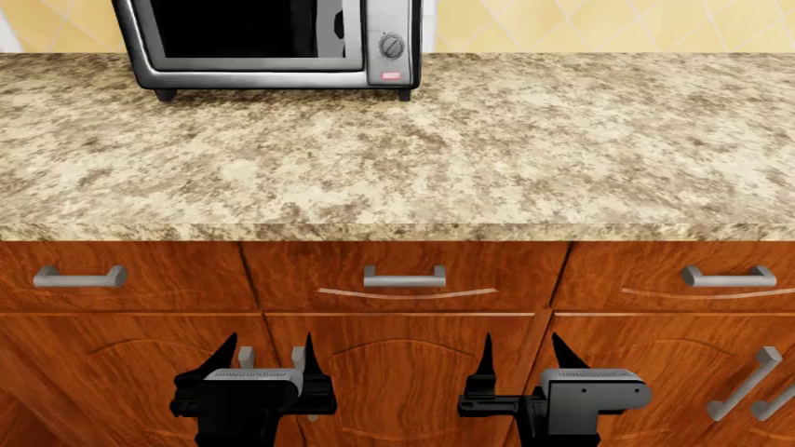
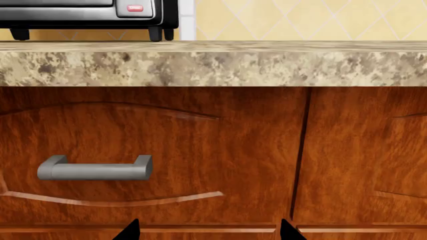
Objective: Open the toaster oven door.
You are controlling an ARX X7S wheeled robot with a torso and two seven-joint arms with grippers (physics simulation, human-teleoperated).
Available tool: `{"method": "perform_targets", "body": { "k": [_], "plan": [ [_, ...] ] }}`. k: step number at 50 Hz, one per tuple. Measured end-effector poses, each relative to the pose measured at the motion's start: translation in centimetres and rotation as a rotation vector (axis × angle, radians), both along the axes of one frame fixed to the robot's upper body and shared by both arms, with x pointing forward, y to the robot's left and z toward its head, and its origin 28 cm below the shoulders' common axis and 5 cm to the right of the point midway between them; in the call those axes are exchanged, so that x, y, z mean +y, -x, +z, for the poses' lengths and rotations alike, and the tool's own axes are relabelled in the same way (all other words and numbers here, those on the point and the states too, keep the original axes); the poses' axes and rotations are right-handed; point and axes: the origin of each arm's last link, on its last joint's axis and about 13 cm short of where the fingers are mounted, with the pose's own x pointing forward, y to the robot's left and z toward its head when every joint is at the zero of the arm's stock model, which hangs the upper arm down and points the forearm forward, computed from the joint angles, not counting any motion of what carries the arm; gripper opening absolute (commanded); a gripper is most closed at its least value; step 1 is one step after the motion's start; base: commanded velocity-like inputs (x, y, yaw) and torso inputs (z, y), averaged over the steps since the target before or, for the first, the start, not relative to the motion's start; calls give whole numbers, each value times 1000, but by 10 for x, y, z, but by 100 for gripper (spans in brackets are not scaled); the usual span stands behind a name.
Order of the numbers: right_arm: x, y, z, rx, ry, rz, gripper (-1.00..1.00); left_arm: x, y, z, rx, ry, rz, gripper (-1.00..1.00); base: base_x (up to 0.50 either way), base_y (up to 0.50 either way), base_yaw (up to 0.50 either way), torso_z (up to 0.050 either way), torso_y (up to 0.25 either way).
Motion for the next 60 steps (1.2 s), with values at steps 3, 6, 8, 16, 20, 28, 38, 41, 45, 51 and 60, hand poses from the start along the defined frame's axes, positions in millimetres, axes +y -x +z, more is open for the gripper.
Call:
{"method": "perform_targets", "body": {
  "k": [3, 6, 8, 16, 20, 28, 38, 41, 45, 51, 60],
  "plan": [
    [0, 0, 0, 0, 0, 0, 100, 0, 0, 0, -1, -1, 0, 100, 0, 0, 0, 0, 0],
    [0, -1, 0, 2, 1, -1, 100, 0, -1, -1, -3, -2, 0, 100, 0, 0, 0, 0, 0],
    [1, -1, -1, 4, 2, -1, 100, 0, -1, -1, -5, -3, 1, 100, 0, 0, 0, 0, 0],
    [1, -2, -1, 10, 7, -3, 100, 0, -2, 1, -9, 5, -10, 100, 0, 0, 0, 44, 0],
    [-1, -4, 3, 6, 13, -6, 100, 1, -4, 6, -16, 4, -17, 100, 0, 0, 0, 50, 0],
    [-7, -14, 17, -13, 31, -13, 100, 2, -13, 27, -49, -6, -33, 100, 0, 0, 0, 50, 0],
    [-18, -34, 44, -49, 58, -24, 100, 5, -31, 60, -90, -29, -61, 100, 0, 0, 0, 50, 0],
    [-22, -42, 53, -60, 66, -26, 100, 7, -37, 70, -100, -37, -66, 100, 0, 0, 0, 50, 0],
    [-27, -53, 67, -75, 77, -27, 100, 10, -46, 84, -114, -47, -69, 100, 0, 0, 0, 50, 0],
    [-34, -69, 87, -100, 91, -27, 100, 16, -60, 107, -138, -58, -64, 100, 0, 0, 0, 50, 0],
    [-41, -92, 115, -129, 107, -33, 100, 24, -82, 141, -179, -70, -51, 100, 0, 0, 0, 50, 0]
  ]
}}
